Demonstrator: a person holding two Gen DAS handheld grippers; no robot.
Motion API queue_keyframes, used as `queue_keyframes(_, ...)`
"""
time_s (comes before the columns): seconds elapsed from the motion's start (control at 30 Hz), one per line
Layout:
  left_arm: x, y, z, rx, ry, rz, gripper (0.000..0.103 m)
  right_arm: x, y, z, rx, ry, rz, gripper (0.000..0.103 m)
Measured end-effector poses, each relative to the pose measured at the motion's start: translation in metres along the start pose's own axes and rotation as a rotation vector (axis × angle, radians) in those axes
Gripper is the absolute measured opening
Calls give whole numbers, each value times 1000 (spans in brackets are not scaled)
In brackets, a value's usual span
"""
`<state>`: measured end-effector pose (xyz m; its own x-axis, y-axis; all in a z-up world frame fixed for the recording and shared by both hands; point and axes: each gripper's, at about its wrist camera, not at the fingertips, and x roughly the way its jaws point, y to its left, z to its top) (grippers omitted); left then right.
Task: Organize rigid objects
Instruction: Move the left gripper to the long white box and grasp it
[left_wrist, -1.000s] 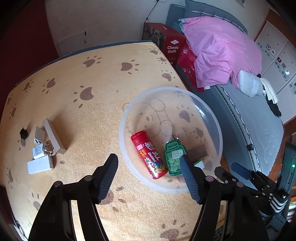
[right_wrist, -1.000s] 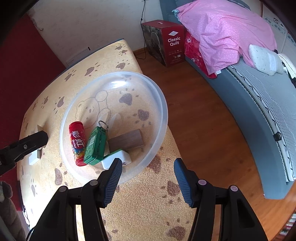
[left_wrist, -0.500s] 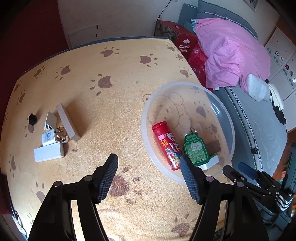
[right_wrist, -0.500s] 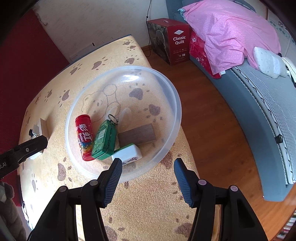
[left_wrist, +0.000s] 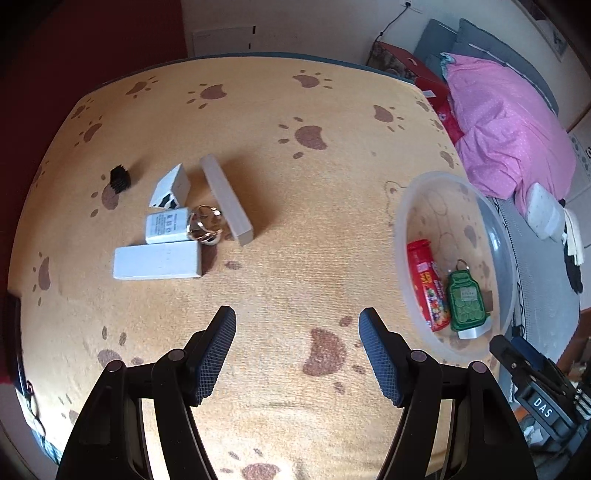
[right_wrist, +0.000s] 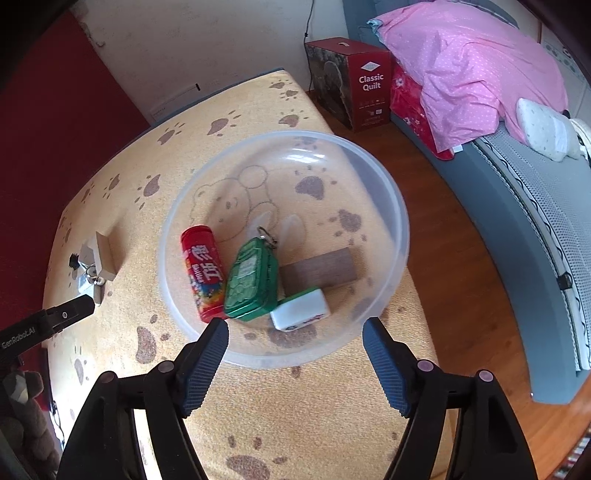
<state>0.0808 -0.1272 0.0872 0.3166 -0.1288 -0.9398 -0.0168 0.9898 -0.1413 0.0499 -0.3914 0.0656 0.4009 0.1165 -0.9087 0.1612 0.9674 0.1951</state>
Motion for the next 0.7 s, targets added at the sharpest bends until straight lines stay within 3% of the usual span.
queue_keyframes(0.33, 16, 83, 1, -157, 27, 33, 75, 6, 24, -1, -33, 12, 7, 84)
queue_keyframes(0.43, 20, 102, 3, -188, 24, 57, 81, 7, 33, -2, -52, 12, 11, 85)
queue_keyframes(0.7, 35, 119, 13, -171, 21, 56, 93, 9, 54, -3, -97, 18, 26, 85)
